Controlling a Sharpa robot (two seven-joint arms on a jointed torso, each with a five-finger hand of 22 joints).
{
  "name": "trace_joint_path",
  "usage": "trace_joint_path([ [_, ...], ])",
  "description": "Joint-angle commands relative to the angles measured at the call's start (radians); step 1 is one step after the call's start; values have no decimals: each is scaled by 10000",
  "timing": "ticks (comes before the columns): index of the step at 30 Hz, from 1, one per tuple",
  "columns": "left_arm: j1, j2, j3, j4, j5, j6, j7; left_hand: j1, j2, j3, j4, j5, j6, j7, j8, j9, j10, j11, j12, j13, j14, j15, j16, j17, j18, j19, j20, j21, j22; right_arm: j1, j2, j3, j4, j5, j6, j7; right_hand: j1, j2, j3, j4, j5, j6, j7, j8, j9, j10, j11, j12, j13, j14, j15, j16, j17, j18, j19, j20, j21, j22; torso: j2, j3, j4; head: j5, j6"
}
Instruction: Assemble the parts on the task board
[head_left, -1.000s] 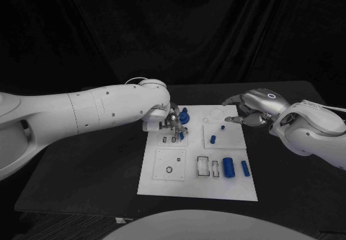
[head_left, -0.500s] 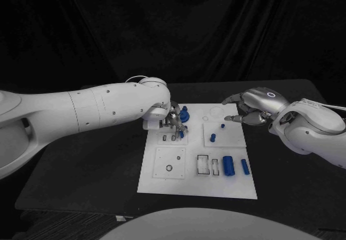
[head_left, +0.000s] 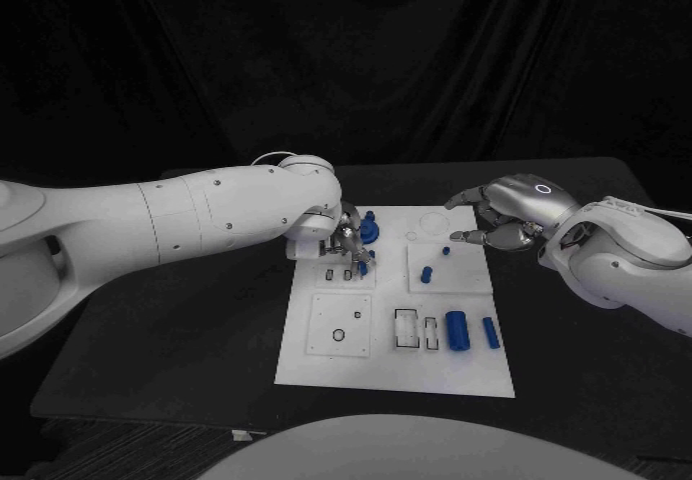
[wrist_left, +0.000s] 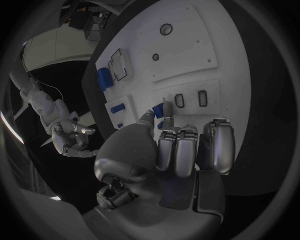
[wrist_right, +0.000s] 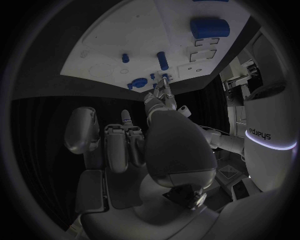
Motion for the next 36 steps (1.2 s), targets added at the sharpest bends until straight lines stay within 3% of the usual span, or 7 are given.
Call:
trace_joint_path([
  [1, -28, 36, 8, -1, 17, 150, 133, 103, 24, 66, 8, 54, 86, 9, -55, 13, 1042, -73, -9, 2604, 1019, -70, 27, 2634, -50, -7, -32, -46, 677, -26, -6, 7, 11, -70, 65, -205, 2, 91, -28, -20, 49, 78, -3, 17, -13, 451, -39, -29, 1946, 806, -42, -46, 1763, 175, -70, -8, -44, 1433, -10, 10, -4, 3, 2],
  [5, -40, 45, 8, -12, 17, 159, 141, 122, 18, 106, -23, 70, 89, 7, -81, 28, 1042, -75, -9, 2604, 1019, -72, 27, 2634, -48, -11, -35, -52, 673, -26, -5, 7, 9, -70, 72, -209, 3, 92, -31, -25, 47, 84, -3, 15, -17, 442, -40, -40, 1933, 798, -43, -75, 1736, 183, -84, -8, -89, 1420, -15, 12, -5, -2, 2],
  [18, -63, -2, 8, 5, 17, 70, 189, 289, -244, 1089, -602, 997, 187, -25, -538, 338, 1042, -110, -9, 2604, 1019, -105, 27, 2634, -48, 11, -71, -104, 725, -26, -60, 8, 27, -70, 109, -287, 19, 106, -38, -51, 51, 113, -4, 7, -32, 408, -43, -82, 1886, 772, -46, -174, 1643, 206, -123, -10, -229, 1379, -15, 15, 4, -30, 2],
  [20, -64, -19, 8, 10, 17, 60, 197, 208, -361, 1432, -703, 1235, 230, -24, -629, 426, 1042, -112, -9, 2604, 1019, -112, 27, 2634, -47, 9, -76, -121, 731, -26, -65, 8, 28, -70, 129, -304, 19, 106, -38, -51, 51, 114, -4, 7, -32, 408, -43, -83, 1886, 771, -46, -175, 1642, 206, -124, -10, -231, 1379, -16, 13, 2, -33, 2],
  [24, -65, -67, 8, 31, 17, 19, 203, -50, -719, 2428, -951, 2091, 275, -9, -813, 652, 1042, -110, -9, 2604, 1019, -114, 27, 2634, -44, 12, -82, -157, 756, -26, -69, 8, 27, -70, 163, -327, 24, 111, -38, -57, 53, 122, -3, 6, -36, 402, -43, -90, 1878, 765, -47, -199, 1621, 212, -134, -10, -267, 1368, -11, 11, 3, -37, 2],
  [27, -65, -126, 8, 72, 17, -37, 191, -568, -1145, 3661, -1124, 2293, 358, 3, -942, 974, 1042, -101, -9, 2604, 1019, -110, 27, 2634, -48, 37, -70, -187, 806, -26, -71, 8, 21, -70, 191, -343, 32, 119, -38, -68, 55, 130, -3, 2, -42, 375, -43, -121, 1842, 752, -48, -249, 1574, 225, -156, -11, -341, 1346, -9, 6, 9, -37, 2],
  [36, -64, -479, 8, 364, 17, -324, 75, -1016, -1443, 4693, -1261, 2450, 433, 5, -1004, 1307, 1042, -109, -9, 2604, 1019, -117, 27, 2634, -46, 66, -80, -218, 847, -26, -117, 8, 18, -70, 283, -406, 34, 133, -43, -78, 54, 143, -2, -6, -54, 333, -43, -170, 1788, 732, -49, -326, 1503, 239, -179, -12, -431, 1319, -10, 3, 10, -30, 2],
])
